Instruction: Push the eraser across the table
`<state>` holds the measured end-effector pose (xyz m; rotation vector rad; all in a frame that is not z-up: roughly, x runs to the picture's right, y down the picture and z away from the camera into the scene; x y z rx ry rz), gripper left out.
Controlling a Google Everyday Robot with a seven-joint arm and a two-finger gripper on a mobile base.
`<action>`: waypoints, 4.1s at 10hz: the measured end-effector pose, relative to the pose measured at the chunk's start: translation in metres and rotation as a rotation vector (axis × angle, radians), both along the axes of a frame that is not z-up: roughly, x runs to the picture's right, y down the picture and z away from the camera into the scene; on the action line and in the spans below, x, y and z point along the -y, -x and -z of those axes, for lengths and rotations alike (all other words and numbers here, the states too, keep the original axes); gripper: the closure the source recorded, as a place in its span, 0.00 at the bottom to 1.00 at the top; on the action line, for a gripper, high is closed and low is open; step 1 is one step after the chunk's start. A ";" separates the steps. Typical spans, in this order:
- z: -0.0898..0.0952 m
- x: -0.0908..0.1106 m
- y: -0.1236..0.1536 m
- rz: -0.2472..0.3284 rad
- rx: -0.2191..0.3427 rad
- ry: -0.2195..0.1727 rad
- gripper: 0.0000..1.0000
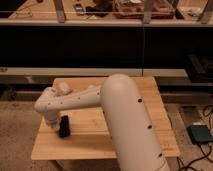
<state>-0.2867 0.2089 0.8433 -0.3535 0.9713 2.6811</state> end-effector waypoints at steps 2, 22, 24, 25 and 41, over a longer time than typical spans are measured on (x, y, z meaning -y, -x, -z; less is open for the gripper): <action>-0.010 0.008 -0.012 -0.011 -0.031 -0.006 0.74; -0.058 0.055 -0.155 -0.259 -0.286 0.032 0.74; -0.059 0.056 -0.169 -0.270 -0.304 0.036 0.74; -0.060 0.056 -0.178 -0.277 -0.316 0.039 0.74; -0.049 0.054 -0.253 -0.352 -0.392 0.064 0.31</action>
